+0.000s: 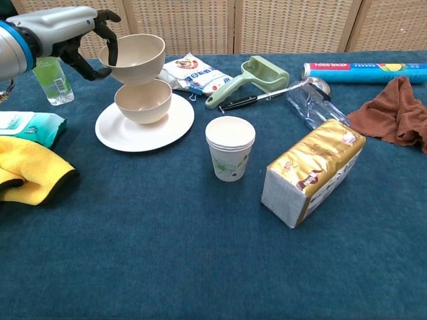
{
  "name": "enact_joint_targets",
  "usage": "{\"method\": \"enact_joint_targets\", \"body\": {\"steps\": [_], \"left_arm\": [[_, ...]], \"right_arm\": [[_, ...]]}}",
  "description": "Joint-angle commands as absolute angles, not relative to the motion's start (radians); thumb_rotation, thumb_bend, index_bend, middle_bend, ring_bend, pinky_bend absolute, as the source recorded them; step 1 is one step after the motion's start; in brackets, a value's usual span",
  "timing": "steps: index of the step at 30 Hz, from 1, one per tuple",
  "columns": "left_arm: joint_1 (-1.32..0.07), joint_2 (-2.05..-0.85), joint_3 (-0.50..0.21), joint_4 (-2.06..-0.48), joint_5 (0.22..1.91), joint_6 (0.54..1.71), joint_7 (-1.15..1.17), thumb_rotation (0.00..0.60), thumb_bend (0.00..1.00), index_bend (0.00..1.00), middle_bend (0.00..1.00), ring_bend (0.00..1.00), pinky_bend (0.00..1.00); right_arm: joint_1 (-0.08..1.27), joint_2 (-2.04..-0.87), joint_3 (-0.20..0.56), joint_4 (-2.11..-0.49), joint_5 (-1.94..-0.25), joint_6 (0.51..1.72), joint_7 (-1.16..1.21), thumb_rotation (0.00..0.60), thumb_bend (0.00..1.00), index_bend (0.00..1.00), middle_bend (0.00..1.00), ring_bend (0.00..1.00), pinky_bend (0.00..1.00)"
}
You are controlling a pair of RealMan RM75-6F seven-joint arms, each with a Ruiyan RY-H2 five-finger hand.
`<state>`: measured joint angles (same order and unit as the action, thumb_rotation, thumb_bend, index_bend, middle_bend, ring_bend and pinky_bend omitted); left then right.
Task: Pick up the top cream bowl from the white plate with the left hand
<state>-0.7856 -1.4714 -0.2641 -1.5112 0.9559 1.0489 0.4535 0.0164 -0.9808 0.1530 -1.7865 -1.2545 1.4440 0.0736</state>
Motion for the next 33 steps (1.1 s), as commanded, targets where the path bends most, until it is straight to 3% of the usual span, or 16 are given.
{"method": "enact_joint_targets", "body": {"steps": [1, 13, 19, 25, 27, 28, 31, 33], "left_arm": [[-0.729, -1.403, -0.199, -1.579, 1.088, 1.083, 0.381, 0.6, 0.47, 0.75, 0.0, 0.0, 0.0], [-0.593, -1.361, 0.068, -1.503, 1.563, 1.171, -0.038, 0.6, 0.47, 0.75, 0.0, 0.0, 0.0], [-0.579, -1.405, 0.121, -1.473, 1.638, 1.166, -0.061, 0.6, 0.47, 0.75, 0.0, 0.0, 0.0], [-0.575, -1.489, 0.108, -1.423, 1.636, 1.146, -0.013, 0.6, 0.47, 0.75, 0.0, 0.0, 0.0], [-0.573, -1.508, 0.101, -1.41, 1.634, 1.149, -0.008, 0.6, 0.43, 0.75, 0.0, 0.0, 0.0], [-0.573, -1.512, 0.1, -1.407, 1.633, 1.149, -0.006, 0.6, 0.36, 0.73, 0.0, 0.0, 0.0], [-0.569, -1.532, 0.093, -1.393, 1.623, 1.141, 0.014, 0.6, 0.08, 0.55, 0.0, 0.0, 0.0], [-0.572, -1.528, 0.095, -1.401, 1.611, 1.116, 0.021, 0.6, 0.01, 0.42, 0.0, 0.0, 0.0]], "right_arm": [[0.018, -0.984, 0.151, -1.787, -1.256, 1.442, 0.066, 0.6, 0.0, 0.04, 0.0, 0.0, 0.0], [0.02, -0.998, 0.142, -1.792, -1.269, 1.446, 0.038, 0.6, 0.0, 0.04, 0.0, 0.0, 0.0], [0.019, -0.997, 0.141, -1.794, -1.272, 1.449, 0.038, 0.6, 0.0, 0.04, 0.0, 0.0, 0.0], [0.017, -0.993, 0.143, -1.793, -1.269, 1.451, 0.045, 0.6, 0.0, 0.04, 0.0, 0.0, 0.0], [0.017, -0.992, 0.144, -1.793, -1.268, 1.451, 0.048, 0.6, 0.0, 0.04, 0.0, 0.0, 0.0], [0.017, -0.992, 0.144, -1.793, -1.267, 1.451, 0.048, 0.6, 0.0, 0.04, 0.0, 0.0, 0.0], [0.018, -0.99, 0.145, -1.791, -1.264, 1.448, 0.05, 0.6, 0.0, 0.04, 0.0, 0.0, 0.0], [0.018, -0.99, 0.146, -1.791, -1.265, 1.45, 0.048, 0.6, 0.0, 0.04, 0.0, 0.0, 0.0]]}}
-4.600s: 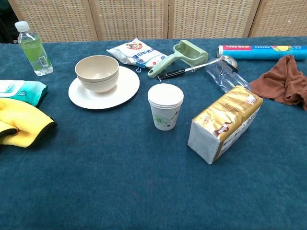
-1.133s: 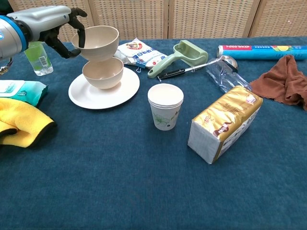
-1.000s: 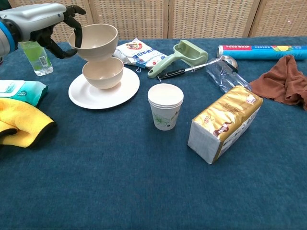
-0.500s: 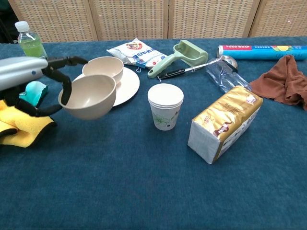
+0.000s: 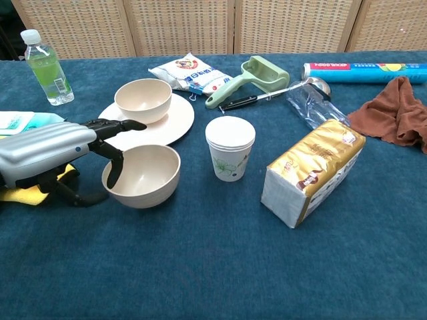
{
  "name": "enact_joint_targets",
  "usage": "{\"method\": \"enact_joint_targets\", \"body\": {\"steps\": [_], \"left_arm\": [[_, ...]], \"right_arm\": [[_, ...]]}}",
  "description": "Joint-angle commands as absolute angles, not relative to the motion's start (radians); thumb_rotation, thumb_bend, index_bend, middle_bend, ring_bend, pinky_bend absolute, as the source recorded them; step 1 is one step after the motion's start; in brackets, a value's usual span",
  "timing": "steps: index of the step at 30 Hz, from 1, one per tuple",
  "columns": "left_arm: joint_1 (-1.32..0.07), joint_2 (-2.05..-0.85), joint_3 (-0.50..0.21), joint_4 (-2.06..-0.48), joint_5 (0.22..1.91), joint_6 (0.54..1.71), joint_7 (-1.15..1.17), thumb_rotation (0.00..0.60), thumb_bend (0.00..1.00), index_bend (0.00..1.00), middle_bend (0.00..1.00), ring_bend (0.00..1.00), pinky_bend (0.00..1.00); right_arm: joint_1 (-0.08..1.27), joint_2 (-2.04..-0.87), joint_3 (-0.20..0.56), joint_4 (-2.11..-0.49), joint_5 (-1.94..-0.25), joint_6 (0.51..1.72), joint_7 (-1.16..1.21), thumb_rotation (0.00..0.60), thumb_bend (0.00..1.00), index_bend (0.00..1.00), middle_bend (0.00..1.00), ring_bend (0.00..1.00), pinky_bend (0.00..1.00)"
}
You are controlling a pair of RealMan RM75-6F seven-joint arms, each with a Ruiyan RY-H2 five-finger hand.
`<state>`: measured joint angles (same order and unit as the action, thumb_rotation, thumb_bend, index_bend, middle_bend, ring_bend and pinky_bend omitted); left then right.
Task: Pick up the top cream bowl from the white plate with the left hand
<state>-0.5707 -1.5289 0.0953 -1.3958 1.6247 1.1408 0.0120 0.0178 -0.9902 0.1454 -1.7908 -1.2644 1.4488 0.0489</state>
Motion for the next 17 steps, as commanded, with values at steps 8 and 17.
{"method": "enact_joint_targets", "body": {"steps": [8, 17], "left_arm": [[-0.558, -1.458, 0.082, -1.49, 1.63, 1.17, 0.001, 0.6, 0.0, 0.28, 0.0, 0.0, 0.0], [-0.404, -1.291, 0.047, -1.593, 1.589, 1.439, 0.044, 0.6, 0.0, 0.17, 0.0, 0.0, 0.0]], "right_arm": [[0.015, -0.988, 0.145, -1.798, -1.271, 1.456, 0.05, 0.6, 0.0, 0.04, 0.0, 0.0, 0.0], [0.012, -0.985, 0.14, -1.809, -1.289, 1.463, 0.055, 0.6, 0.0, 0.04, 0.0, 0.0, 0.0]]}}
